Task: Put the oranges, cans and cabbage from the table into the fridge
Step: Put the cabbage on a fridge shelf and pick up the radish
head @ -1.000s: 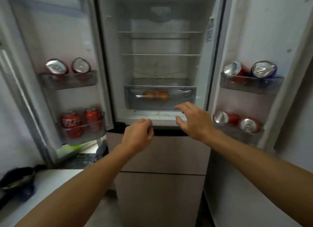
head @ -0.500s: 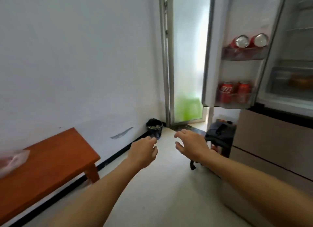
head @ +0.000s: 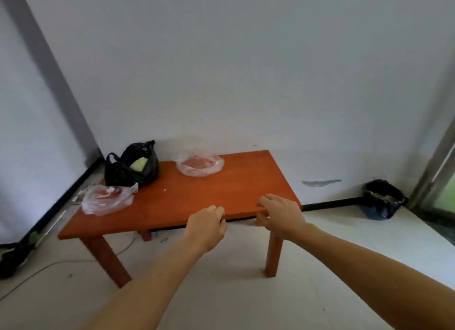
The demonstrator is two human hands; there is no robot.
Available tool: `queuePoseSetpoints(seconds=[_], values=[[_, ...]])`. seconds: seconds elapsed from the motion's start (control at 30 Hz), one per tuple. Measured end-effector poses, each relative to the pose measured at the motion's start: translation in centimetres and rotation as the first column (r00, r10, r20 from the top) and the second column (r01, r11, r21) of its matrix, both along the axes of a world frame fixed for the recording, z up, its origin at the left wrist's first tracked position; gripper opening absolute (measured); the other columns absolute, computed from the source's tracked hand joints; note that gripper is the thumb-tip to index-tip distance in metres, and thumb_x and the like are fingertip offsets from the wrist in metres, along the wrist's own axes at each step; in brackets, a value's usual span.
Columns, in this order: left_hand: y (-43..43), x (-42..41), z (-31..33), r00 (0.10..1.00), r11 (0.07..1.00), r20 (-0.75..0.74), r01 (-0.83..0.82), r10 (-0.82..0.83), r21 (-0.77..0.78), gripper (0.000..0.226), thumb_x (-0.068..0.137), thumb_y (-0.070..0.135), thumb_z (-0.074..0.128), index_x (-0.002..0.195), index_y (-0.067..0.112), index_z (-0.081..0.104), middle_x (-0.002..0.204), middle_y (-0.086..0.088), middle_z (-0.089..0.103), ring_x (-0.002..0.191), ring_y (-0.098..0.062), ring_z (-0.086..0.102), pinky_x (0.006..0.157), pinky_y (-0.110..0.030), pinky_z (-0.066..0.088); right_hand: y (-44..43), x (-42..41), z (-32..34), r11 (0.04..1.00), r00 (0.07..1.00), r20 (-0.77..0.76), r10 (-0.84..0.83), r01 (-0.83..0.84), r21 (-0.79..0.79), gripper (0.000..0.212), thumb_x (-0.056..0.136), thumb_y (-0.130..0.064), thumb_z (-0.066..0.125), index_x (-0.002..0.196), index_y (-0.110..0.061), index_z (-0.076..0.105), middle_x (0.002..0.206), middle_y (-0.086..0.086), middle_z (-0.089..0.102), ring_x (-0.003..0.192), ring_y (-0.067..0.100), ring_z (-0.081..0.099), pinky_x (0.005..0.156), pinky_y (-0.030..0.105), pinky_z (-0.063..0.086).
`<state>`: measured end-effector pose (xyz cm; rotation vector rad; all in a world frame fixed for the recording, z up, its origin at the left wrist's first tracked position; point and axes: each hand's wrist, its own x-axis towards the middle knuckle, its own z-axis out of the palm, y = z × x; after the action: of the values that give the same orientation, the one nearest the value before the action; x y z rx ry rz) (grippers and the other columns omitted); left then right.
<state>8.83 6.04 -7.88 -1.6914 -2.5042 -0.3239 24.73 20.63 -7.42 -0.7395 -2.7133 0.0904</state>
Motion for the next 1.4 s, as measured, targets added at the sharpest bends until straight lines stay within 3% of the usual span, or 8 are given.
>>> queuePoseSetpoints(seconds=[0.23, 0.37, 0.53, 0.73, 0.87, 1.0, 1.23, 1.4], values=[[-1.8, -13.6, -0.7, 0.973, 0.973, 0.021, -0.230, 0.230, 0.019, 0.020, 0.096, 0.031, 0.043, 0.104, 0.020, 0.058, 0.099, 0.003, 0.058, 0.089, -0.018, 0.058, 0.074, -0.035, 0.049, 0.9, -17.3, -0.8, 0.971, 0.971, 0.012, 0.237, -0.237, -0.041, 0.038, 0.093, -0.034, 0.049, 0.131, -0.028, 0.048, 0.120, -0.004, 0.058, 0.106, 0.020, 0.058, 0.077, 0.034, 0.047], [-2.1, -20.1, -1.1, 0.941, 0.942, 0.048, -0.336, 0.336, -0.009, 0.018, 0.096, 0.031, 0.044, 0.103, 0.021, 0.058, 0.096, 0.005, 0.057, 0.084, -0.016, 0.057, 0.074, -0.036, 0.051, 2.8, -26.2, -1.3, 0.946, 0.949, 0.005, 0.316, -0.314, -0.076, 0.036, 0.093, -0.035, 0.048, 0.130, -0.032, 0.047, 0.121, -0.006, 0.058, 0.106, 0.018, 0.059, 0.078, 0.033, 0.047], [-4.7, -26.8, -2.8, 0.888, 0.892, 0.086, -0.452, 0.453, -0.031, 0.014, 0.096, 0.030, 0.045, 0.101, 0.023, 0.057, 0.090, 0.010, 0.053, 0.077, -0.006, 0.051, 0.066, -0.022, 0.040, 2.3, -35.8, -2.6, 0.897, 0.893, 0.102, 0.437, -0.425, -0.126, 0.036, 0.094, -0.038, 0.048, 0.129, -0.031, 0.047, 0.123, -0.005, 0.056, 0.109, 0.019, 0.057, 0.085, 0.035, 0.049], [-6.9, -36.1, -4.8, 0.815, 0.826, 0.153, -0.564, 0.559, -0.017, 0.016, 0.097, 0.031, 0.046, 0.107, 0.025, 0.056, 0.100, 0.010, 0.057, 0.083, -0.004, 0.054, 0.069, -0.018, 0.041, 0.5, -46.7, -5.0, 0.842, 0.832, 0.142, 0.537, -0.520, -0.143, 0.038, 0.095, -0.039, 0.046, 0.132, -0.031, 0.045, 0.132, -0.003, 0.052, 0.117, 0.019, 0.054, 0.089, 0.035, 0.047], [-6.4, -44.2, -5.8, 0.835, 0.837, 0.132, -0.545, 0.534, 0.059, 0.017, 0.097, 0.026, 0.047, 0.107, 0.021, 0.060, 0.102, 0.009, 0.060, 0.079, -0.004, 0.053, 0.059, -0.013, 0.036, 0.3, -54.0, -6.8, 0.841, 0.828, 0.150, 0.540, -0.522, -0.144, 0.041, 0.095, -0.037, 0.049, 0.135, -0.031, 0.042, 0.128, -0.004, 0.054, 0.113, 0.017, 0.055, 0.088, 0.033, 0.048], [-4.9, -53.8, -5.9, 0.904, 0.902, 0.031, -0.428, 0.427, 0.059, 0.027, 0.097, 0.028, 0.042, 0.113, 0.021, 0.063, 0.117, 0.006, 0.060, 0.105, -0.010, 0.052, 0.089, -0.023, 0.044, 1.6, -61.1, -7.6, 0.883, 0.874, 0.151, 0.462, -0.436, -0.175, 0.045, 0.094, -0.037, 0.050, 0.138, -0.031, 0.041, 0.122, -0.006, 0.056, 0.108, 0.014, 0.057, 0.084, 0.028, 0.048], [0.1, -67.7, -3.1, 0.938, 0.894, 0.054, -0.342, 0.341, 0.289, 0.026, 0.093, 0.023, 0.048, 0.111, 0.012, 0.063, 0.112, -0.001, 0.055, 0.100, -0.019, 0.053, 0.085, -0.037, 0.050, 4.3, -70.5, -7.7, 0.932, 0.928, 0.161, 0.337, -0.304, -0.195, 0.040, 0.093, -0.039, 0.045, 0.132, -0.031, 0.046, 0.115, -0.008, 0.056, 0.104, 0.013, 0.058, 0.081, 0.029, 0.049], [4.2, -74.4, -5.0, 0.940, 0.907, 0.023, -0.335, 0.340, 0.256, 0.029, 0.094, 0.028, 0.051, 0.117, 0.014, 0.062, 0.117, -0.004, 0.057, 0.110, -0.024, 0.052, 0.093, -0.038, 0.043, 7.0, -76.6, -7.8, 0.948, 0.936, 0.179, 0.302, -0.276, -0.158, 0.037, 0.094, -0.039, 0.045, 0.130, -0.030, 0.048, 0.117, -0.008, 0.057, 0.108, 0.014, 0.057, 0.086, 0.033, 0.044]])
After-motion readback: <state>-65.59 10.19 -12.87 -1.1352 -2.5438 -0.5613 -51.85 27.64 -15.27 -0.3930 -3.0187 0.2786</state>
